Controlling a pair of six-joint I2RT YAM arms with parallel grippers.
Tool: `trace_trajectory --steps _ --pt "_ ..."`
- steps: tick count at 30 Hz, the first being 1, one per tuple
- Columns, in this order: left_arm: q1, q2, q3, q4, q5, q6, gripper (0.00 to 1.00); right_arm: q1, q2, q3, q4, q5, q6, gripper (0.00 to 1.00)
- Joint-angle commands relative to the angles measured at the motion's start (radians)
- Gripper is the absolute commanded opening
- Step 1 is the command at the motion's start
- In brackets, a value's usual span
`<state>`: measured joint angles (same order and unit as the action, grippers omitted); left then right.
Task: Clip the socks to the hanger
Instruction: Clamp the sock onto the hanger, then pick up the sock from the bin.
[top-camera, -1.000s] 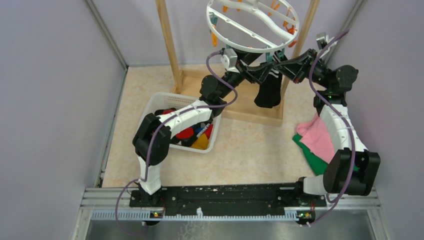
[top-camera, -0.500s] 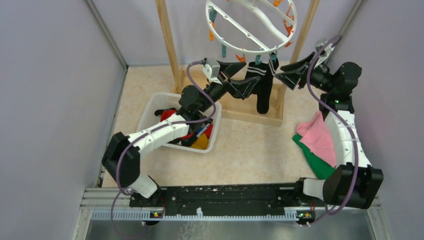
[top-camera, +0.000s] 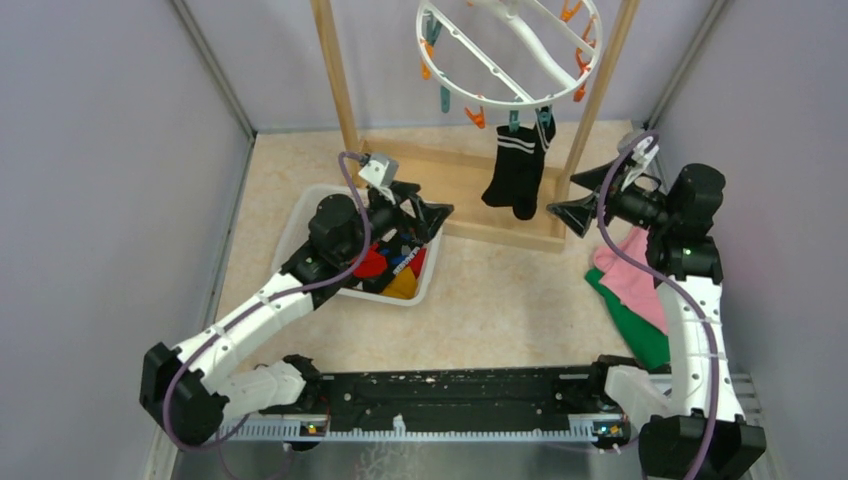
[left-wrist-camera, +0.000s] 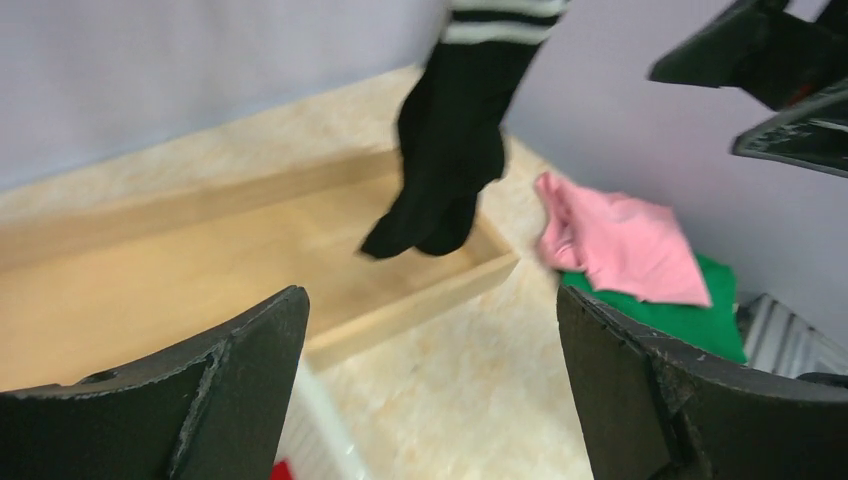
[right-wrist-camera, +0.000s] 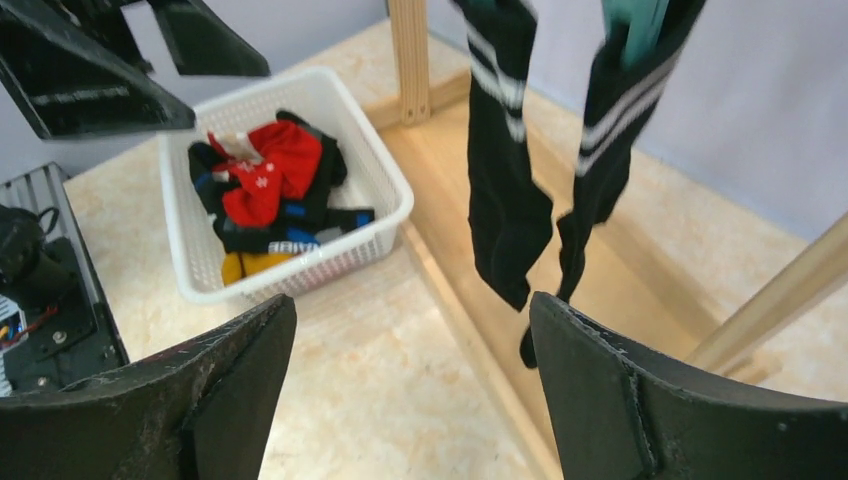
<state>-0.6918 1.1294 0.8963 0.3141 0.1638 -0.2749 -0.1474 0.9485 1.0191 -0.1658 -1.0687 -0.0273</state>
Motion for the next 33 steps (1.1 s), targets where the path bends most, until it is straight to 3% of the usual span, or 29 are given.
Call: trace_trajectory --steps 1,6,14,18,20,24,33 --pt "0.054 -0.103 -0.061 -0.216 -0.062 0.002 0.99 -0.009 -0.055 -0.064 -0.127 0.047 -0.113 0.86" --pt "0.073 -0.128 -0.067 -0.372 -0.087 0.002 0.99 -0.008 -0.104 -0.152 -0.036 0.063 -0.075 0.86" --pt "0.074 -0.140 -0.091 -0.452 -0.113 -0.035 0.99 0.030 -0.131 -0.266 0.186 0.135 0.071 0.86" --pt "0.074 -0.132 -0.088 -0.512 -0.187 0.000 0.99 0.063 -0.138 -0.276 0.181 0.141 0.073 0.86" --pt "0.076 -0.098 -0.077 -0.574 -0.249 0.007 0.98 0.069 -0.141 -0.273 0.141 0.136 0.053 0.98" --pt "0.083 -0.012 -0.042 -0.681 -0.330 -0.043 0.98 0.075 -0.145 -0.257 0.036 0.135 -0.031 0.98" --pt "0.225 0.149 0.116 -0.826 -0.301 -0.118 0.99 0.074 -0.137 -0.255 -0.054 0.130 -0.113 0.98"
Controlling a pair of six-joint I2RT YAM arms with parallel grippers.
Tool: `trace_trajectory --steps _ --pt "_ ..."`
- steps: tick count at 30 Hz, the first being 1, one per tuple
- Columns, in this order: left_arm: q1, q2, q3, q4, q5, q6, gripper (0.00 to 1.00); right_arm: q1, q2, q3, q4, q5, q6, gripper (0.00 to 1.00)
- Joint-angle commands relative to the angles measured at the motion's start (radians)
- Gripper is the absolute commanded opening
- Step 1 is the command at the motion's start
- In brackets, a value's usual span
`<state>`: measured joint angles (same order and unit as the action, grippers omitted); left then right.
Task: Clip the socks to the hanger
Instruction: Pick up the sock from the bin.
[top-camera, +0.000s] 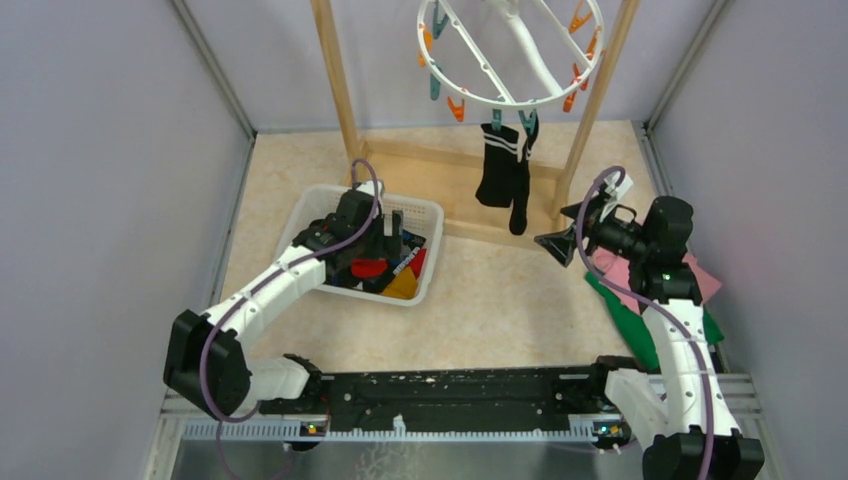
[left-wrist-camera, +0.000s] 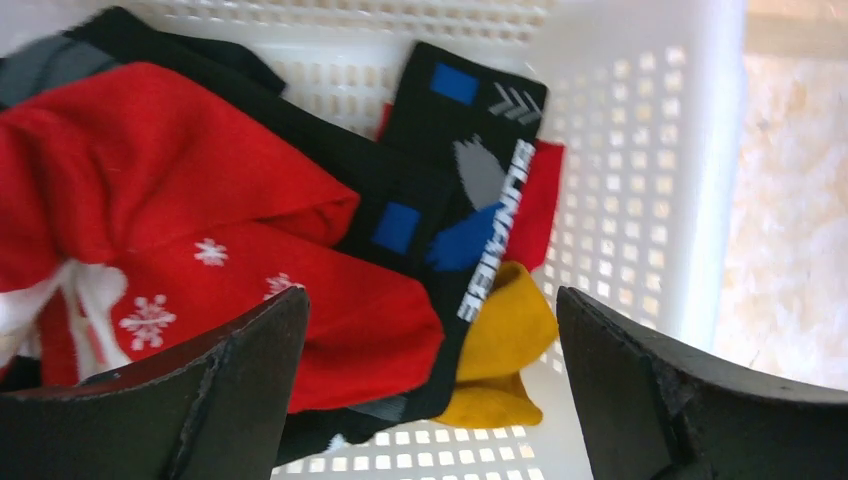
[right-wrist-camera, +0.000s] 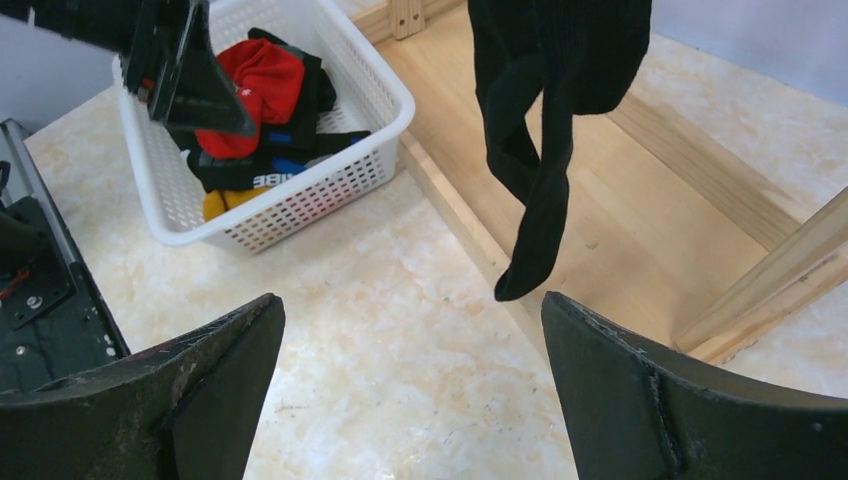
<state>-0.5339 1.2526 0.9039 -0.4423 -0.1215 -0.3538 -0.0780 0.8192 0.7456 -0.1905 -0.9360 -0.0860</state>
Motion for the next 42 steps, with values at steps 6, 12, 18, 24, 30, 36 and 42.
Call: trace_trajectory --steps 6,12,18,24,30,36,42 --pt "0.157 0.050 0.253 -0.220 -0.118 -0.260 0.78 0.005 0.025 0.018 -0.026 -0.001 -0.081 0.99" --pt "0.227 -0.068 0.127 -0.141 -0.165 -0.454 0.19 0.005 0.044 -0.004 0.029 -0.007 -0.057 0.98" --pt "0.305 -0.120 0.064 -0.243 -0.189 -0.765 0.60 0.004 0.048 -0.007 0.024 -0.012 -0.068 0.99" --pt "0.333 -0.021 0.145 -0.405 -0.266 -0.969 0.57 0.005 0.042 -0.020 0.071 -0.015 -0.021 0.98" --pt "0.360 0.049 0.156 -0.434 -0.319 -1.082 0.50 0.004 0.040 -0.028 0.091 -0.023 0.010 0.98" --pt "0.364 0.099 0.194 -0.481 -0.296 -1.163 0.56 0.005 0.063 0.008 0.024 -0.041 -0.030 0.98" --pt "0.362 0.098 0.193 -0.482 -0.223 -1.149 0.60 0.009 0.159 0.075 -0.018 -0.084 -0.097 0.98"
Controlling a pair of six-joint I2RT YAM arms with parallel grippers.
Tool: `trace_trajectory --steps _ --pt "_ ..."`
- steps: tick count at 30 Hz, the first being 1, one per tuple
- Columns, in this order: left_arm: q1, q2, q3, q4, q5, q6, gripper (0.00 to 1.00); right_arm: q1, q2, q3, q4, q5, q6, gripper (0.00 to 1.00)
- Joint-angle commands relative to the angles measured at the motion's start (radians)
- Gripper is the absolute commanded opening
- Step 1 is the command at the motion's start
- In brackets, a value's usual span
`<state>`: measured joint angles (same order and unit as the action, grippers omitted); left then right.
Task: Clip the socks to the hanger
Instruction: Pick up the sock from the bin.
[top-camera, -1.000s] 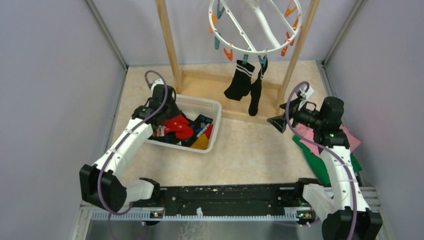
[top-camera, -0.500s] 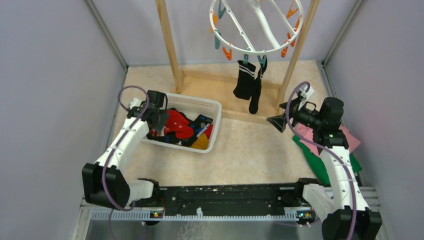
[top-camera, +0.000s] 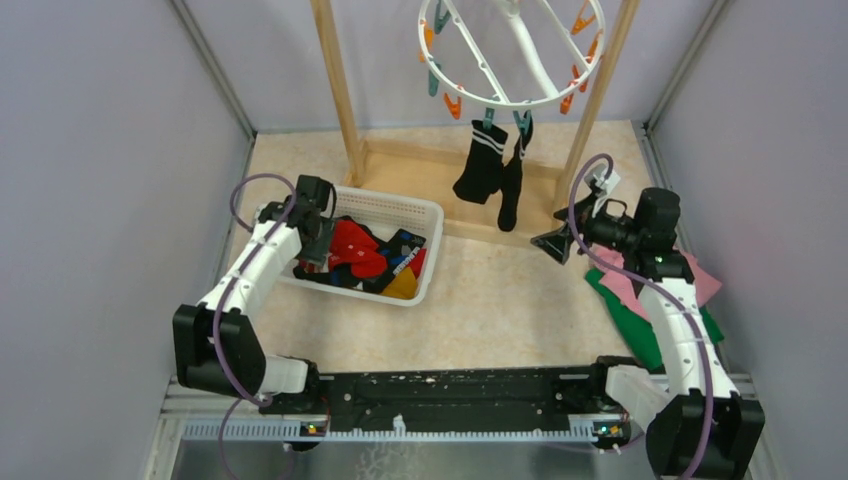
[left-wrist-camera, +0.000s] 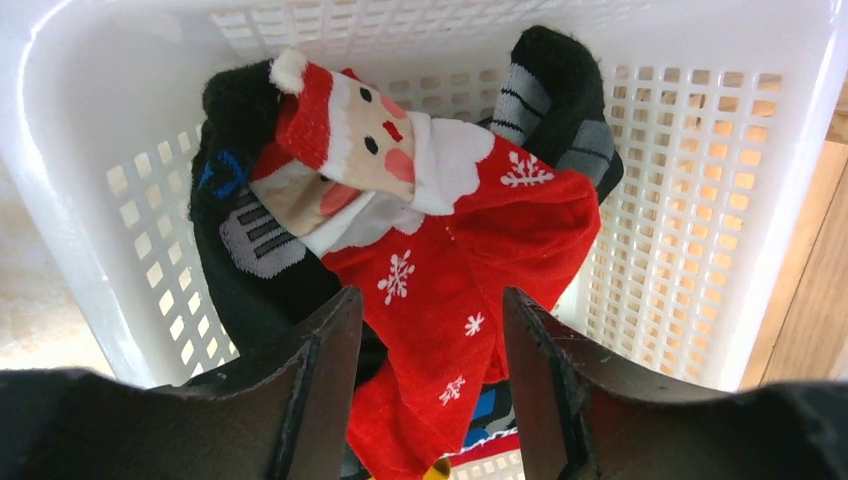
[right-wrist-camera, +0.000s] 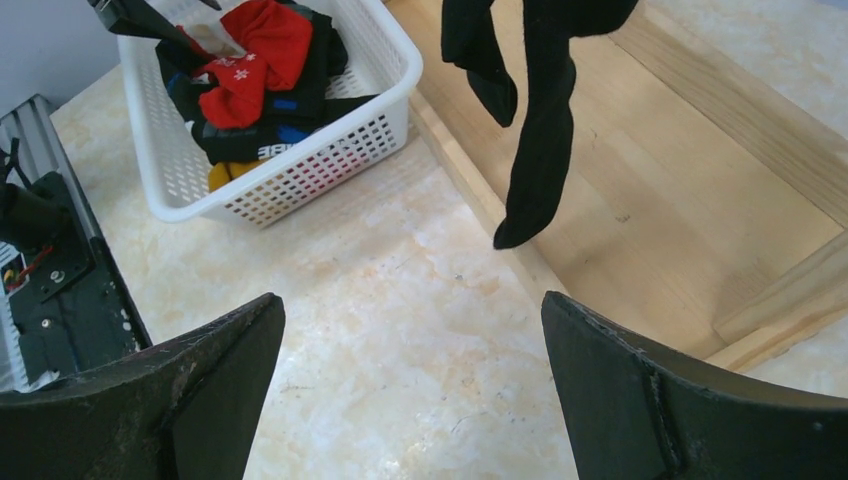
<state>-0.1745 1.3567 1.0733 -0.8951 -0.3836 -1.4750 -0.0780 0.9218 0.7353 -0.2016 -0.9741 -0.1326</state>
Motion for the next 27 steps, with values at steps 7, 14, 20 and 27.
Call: trace_trajectory --steps 7,14,20,27 --pt "0.003 -0.121 -0.047 -0.070 0.027 0.003 0.61 0.029 0.143 0.103 0.086 -0.046 0.032 0.98" --pt "0.006 -0.268 -0.197 0.115 0.016 0.082 0.51 0.036 0.075 0.078 0.049 -0.017 -0.001 0.99" --pt "0.027 -0.164 -0.166 0.150 -0.028 0.090 0.61 0.036 0.028 0.037 0.062 -0.005 0.021 0.99" --pt "0.070 -0.009 -0.101 0.242 -0.042 0.163 0.59 0.036 0.023 0.035 0.064 -0.005 0.021 0.99"
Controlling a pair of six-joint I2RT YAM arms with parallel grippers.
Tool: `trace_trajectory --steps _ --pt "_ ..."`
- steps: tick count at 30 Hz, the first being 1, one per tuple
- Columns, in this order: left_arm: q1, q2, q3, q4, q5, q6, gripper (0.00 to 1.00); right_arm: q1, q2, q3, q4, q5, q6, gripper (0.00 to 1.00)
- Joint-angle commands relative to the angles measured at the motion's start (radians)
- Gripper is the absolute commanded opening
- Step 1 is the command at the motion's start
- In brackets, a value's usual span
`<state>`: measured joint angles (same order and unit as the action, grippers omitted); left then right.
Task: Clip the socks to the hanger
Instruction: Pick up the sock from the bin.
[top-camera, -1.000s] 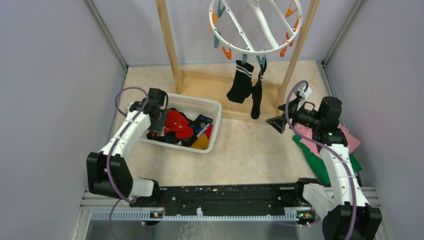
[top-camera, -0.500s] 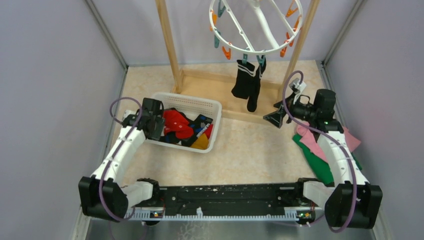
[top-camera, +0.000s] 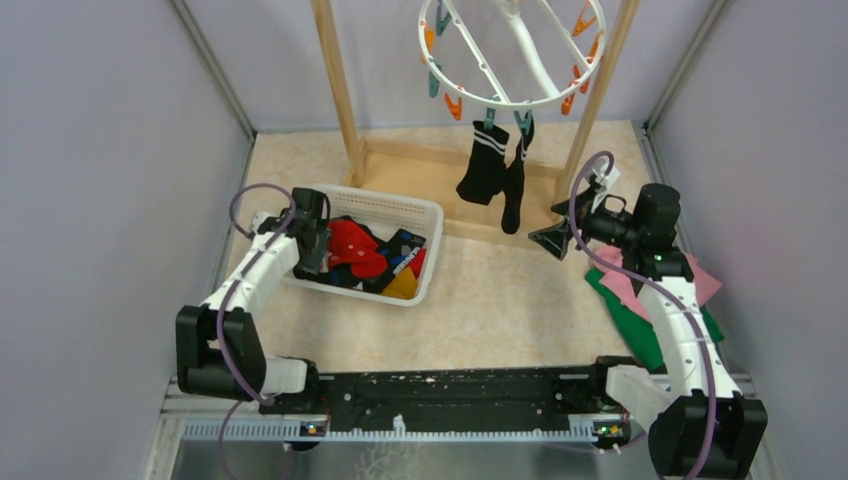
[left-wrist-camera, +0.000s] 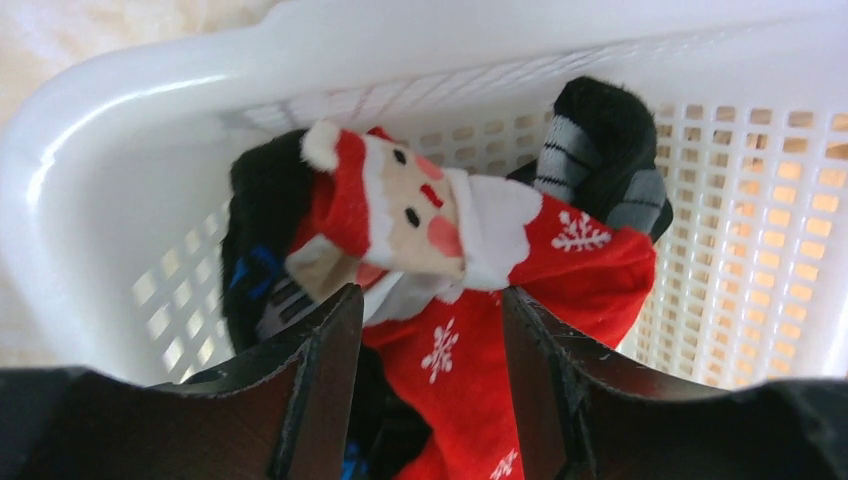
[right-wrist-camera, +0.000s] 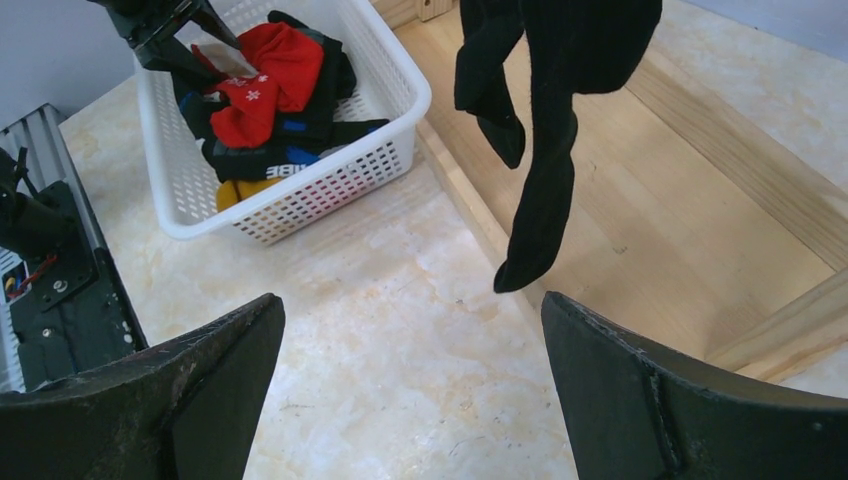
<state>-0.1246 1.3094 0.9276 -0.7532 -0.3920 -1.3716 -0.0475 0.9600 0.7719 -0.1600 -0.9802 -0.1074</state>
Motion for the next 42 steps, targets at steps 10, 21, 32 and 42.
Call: trace_trajectory --steps 10,21,32,42 --pt "0.042 -0.010 -0.016 0.266 -0.041 0.157 0.01 0.005 -0.037 -0.019 -0.005 0.001 -0.019 0.99" --pt "0.042 -0.227 -0.055 0.331 0.139 0.268 0.00 0.005 -0.044 -0.014 -0.025 -0.002 -0.034 0.99" --pt "0.042 -0.451 -0.184 0.700 0.764 0.960 0.00 0.005 -0.093 0.028 -0.082 -0.115 -0.140 0.99" --pt "0.042 -0.395 -0.083 0.606 1.103 1.655 0.00 0.021 -0.102 0.039 -0.077 -0.255 -0.183 0.99"
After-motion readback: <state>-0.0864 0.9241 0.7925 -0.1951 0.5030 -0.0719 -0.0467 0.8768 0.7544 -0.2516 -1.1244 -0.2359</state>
